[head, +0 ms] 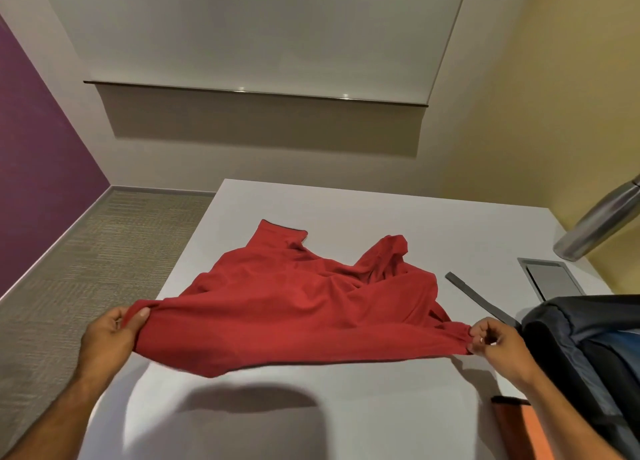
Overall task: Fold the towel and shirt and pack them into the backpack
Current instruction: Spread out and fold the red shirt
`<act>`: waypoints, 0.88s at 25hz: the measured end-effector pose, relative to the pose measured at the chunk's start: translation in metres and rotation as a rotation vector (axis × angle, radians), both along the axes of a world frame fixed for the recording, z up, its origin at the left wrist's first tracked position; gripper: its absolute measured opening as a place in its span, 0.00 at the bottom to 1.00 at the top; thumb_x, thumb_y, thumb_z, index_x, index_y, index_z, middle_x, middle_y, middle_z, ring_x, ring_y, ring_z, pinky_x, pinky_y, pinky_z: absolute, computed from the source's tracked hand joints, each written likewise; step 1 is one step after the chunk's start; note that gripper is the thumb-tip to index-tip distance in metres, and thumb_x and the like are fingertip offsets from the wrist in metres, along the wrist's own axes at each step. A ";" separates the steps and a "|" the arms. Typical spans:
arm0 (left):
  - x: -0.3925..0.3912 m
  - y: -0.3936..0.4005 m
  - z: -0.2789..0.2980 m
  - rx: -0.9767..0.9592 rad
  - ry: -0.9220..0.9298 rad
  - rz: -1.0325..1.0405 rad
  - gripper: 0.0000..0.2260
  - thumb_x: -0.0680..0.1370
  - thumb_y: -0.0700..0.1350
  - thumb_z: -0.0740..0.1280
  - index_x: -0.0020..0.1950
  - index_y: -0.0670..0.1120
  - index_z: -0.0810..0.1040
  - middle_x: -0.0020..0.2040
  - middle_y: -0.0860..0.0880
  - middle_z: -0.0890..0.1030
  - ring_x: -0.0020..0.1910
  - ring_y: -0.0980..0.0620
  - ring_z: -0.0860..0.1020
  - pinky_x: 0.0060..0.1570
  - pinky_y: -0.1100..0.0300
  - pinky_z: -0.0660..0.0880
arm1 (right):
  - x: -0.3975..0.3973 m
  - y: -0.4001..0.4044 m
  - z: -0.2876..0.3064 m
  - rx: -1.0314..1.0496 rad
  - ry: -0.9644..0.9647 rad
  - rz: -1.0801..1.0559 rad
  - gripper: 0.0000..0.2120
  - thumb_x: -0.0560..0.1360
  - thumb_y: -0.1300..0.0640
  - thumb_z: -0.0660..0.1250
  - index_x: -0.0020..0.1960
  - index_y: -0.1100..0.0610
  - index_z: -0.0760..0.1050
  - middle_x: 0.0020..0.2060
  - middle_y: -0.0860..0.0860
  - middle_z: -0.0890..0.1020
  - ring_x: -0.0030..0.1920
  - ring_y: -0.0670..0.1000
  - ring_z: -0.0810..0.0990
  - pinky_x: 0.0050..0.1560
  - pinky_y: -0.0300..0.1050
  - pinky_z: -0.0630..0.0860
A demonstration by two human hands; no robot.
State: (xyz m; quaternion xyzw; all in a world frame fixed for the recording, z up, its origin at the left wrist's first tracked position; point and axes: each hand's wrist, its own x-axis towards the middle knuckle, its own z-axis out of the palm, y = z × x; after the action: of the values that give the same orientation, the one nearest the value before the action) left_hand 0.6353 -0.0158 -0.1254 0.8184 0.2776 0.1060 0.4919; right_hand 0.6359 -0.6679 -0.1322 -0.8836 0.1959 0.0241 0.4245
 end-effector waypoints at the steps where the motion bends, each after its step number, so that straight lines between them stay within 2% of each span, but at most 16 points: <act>1: -0.002 0.005 0.001 0.040 0.032 0.016 0.06 0.77 0.47 0.72 0.43 0.46 0.81 0.41 0.43 0.84 0.41 0.41 0.81 0.47 0.46 0.77 | -0.009 -0.003 -0.003 -0.017 0.023 0.014 0.14 0.67 0.79 0.68 0.40 0.60 0.78 0.31 0.54 0.78 0.33 0.51 0.77 0.32 0.32 0.75; 3: -0.009 0.011 -0.001 0.051 0.157 0.001 0.11 0.75 0.50 0.74 0.40 0.43 0.81 0.37 0.43 0.84 0.38 0.41 0.81 0.45 0.46 0.77 | -0.023 -0.006 -0.011 -0.127 0.096 0.074 0.16 0.67 0.75 0.68 0.45 0.56 0.78 0.32 0.52 0.80 0.33 0.53 0.78 0.34 0.36 0.76; 6: -0.028 0.014 -0.009 -0.057 0.327 -0.072 0.18 0.73 0.52 0.76 0.41 0.36 0.81 0.34 0.41 0.83 0.34 0.44 0.78 0.40 0.52 0.73 | -0.031 0.009 -0.015 -0.282 0.108 0.142 0.17 0.63 0.69 0.74 0.44 0.51 0.77 0.36 0.48 0.81 0.36 0.50 0.79 0.37 0.41 0.75; 9: -0.050 0.013 -0.011 -0.165 0.490 -0.142 0.20 0.70 0.53 0.77 0.43 0.36 0.80 0.38 0.42 0.83 0.40 0.45 0.79 0.40 0.55 0.69 | -0.036 0.033 -0.019 -0.403 0.006 0.225 0.15 0.64 0.62 0.78 0.43 0.49 0.77 0.41 0.43 0.79 0.42 0.49 0.77 0.41 0.42 0.71; 11: -0.062 0.011 -0.010 -0.214 0.587 -0.197 0.16 0.67 0.48 0.80 0.40 0.40 0.76 0.34 0.45 0.81 0.34 0.48 0.78 0.35 0.58 0.70 | -0.044 0.041 -0.034 -0.578 -0.076 0.420 0.15 0.62 0.60 0.78 0.45 0.49 0.80 0.41 0.42 0.79 0.42 0.50 0.77 0.39 0.41 0.72; 14: -0.067 0.005 -0.019 -0.183 0.696 -0.273 0.13 0.65 0.32 0.80 0.35 0.38 0.75 0.25 0.46 0.76 0.19 0.54 0.71 0.21 0.68 0.66 | -0.057 0.036 -0.060 -0.728 -0.094 0.623 0.17 0.58 0.56 0.80 0.46 0.49 0.83 0.40 0.43 0.83 0.36 0.50 0.81 0.32 0.40 0.77; 16: -0.068 0.008 -0.029 -0.095 0.724 -0.276 0.13 0.64 0.31 0.80 0.31 0.37 0.76 0.24 0.45 0.77 0.20 0.53 0.72 0.25 0.66 0.68 | -0.060 0.033 -0.067 -0.769 -0.082 0.644 0.15 0.58 0.57 0.81 0.44 0.48 0.84 0.37 0.43 0.84 0.33 0.49 0.81 0.29 0.42 0.78; 18: -0.070 0.017 -0.038 -0.049 0.710 -0.264 0.12 0.66 0.36 0.80 0.32 0.36 0.78 0.29 0.42 0.81 0.28 0.49 0.77 0.36 0.57 0.73 | -0.059 0.035 -0.070 -0.825 -0.079 0.652 0.15 0.56 0.57 0.82 0.41 0.48 0.84 0.34 0.44 0.84 0.30 0.50 0.81 0.26 0.44 0.76; 20: -0.069 0.017 -0.037 -0.104 0.605 -0.250 0.07 0.72 0.38 0.76 0.40 0.35 0.81 0.38 0.40 0.85 0.37 0.44 0.81 0.45 0.52 0.75 | -0.060 0.038 -0.064 -0.817 -0.082 0.640 0.13 0.57 0.56 0.79 0.41 0.48 0.84 0.34 0.45 0.83 0.32 0.52 0.81 0.26 0.45 0.74; 22: -0.063 0.010 -0.028 -0.194 0.447 -0.180 0.03 0.77 0.37 0.70 0.48 0.36 0.80 0.43 0.39 0.85 0.42 0.42 0.82 0.44 0.53 0.76 | -0.061 0.044 -0.052 -0.686 -0.067 0.512 0.10 0.65 0.58 0.72 0.45 0.49 0.82 0.35 0.45 0.82 0.37 0.51 0.79 0.29 0.43 0.73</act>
State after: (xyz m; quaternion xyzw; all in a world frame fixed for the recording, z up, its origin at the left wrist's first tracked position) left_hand 0.5723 -0.0061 -0.1532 0.7918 0.3145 -0.1489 0.5020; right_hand 0.5754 -0.6242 -0.1837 -0.9940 -0.0470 0.0334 0.0927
